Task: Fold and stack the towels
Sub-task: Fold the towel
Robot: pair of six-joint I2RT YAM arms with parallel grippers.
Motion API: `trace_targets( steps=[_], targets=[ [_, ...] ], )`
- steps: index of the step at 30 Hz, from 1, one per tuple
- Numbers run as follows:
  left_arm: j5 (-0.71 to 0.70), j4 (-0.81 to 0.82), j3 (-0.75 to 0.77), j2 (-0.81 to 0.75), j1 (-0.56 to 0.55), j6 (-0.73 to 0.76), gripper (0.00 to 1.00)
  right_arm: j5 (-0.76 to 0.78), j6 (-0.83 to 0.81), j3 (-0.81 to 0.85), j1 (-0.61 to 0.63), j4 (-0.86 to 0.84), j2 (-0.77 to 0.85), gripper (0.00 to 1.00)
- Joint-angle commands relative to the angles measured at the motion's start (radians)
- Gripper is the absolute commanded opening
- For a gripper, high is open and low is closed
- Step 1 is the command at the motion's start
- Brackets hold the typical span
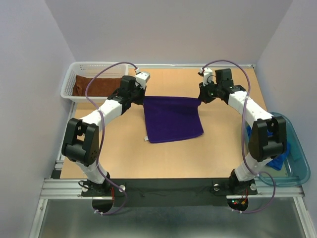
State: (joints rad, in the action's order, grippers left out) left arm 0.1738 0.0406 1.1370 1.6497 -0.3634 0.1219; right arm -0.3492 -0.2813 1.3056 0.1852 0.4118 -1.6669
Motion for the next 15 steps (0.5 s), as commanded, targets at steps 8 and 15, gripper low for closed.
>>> trace_targets(
  steps=[8,15],
  targets=[
    [0.076,-0.039,-0.049,-0.108,0.018,-0.054,0.00,0.134,0.010,-0.045,-0.013,-0.062,0.067,0.01],
    [0.072,-0.126,-0.181,-0.230,0.015,-0.191,0.00,0.115,0.094,-0.129,-0.015,-0.061,0.134,0.00]
  ],
)
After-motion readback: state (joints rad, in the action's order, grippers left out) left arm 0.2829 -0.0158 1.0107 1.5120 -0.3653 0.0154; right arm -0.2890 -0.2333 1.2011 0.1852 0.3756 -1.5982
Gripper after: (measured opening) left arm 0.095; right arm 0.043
